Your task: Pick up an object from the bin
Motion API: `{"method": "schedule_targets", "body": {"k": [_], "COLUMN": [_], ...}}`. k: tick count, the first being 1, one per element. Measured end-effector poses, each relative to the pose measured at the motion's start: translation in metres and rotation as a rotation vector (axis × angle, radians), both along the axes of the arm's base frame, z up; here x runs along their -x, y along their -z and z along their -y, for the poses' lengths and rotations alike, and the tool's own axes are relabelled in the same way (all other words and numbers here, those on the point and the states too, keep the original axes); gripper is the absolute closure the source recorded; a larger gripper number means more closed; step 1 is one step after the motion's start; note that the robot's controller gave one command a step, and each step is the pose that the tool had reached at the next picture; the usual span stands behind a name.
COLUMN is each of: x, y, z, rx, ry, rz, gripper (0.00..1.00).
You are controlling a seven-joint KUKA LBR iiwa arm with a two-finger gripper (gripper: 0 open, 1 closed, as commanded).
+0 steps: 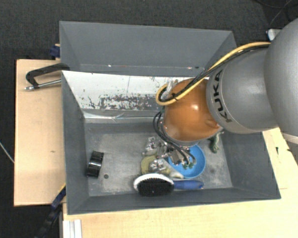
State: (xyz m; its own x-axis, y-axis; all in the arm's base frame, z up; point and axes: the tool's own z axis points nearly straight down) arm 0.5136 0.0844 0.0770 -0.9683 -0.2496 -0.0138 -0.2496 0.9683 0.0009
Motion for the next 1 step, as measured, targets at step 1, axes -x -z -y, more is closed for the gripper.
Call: {"method": "schedule_targets", "body": {"k": [1], "x": [0.0048], "y": [-0.1553], "z": [0.0024], "rx": [0.003], "ry": [-0.118], "rz": [0.001], "gripper": [1.00]}}
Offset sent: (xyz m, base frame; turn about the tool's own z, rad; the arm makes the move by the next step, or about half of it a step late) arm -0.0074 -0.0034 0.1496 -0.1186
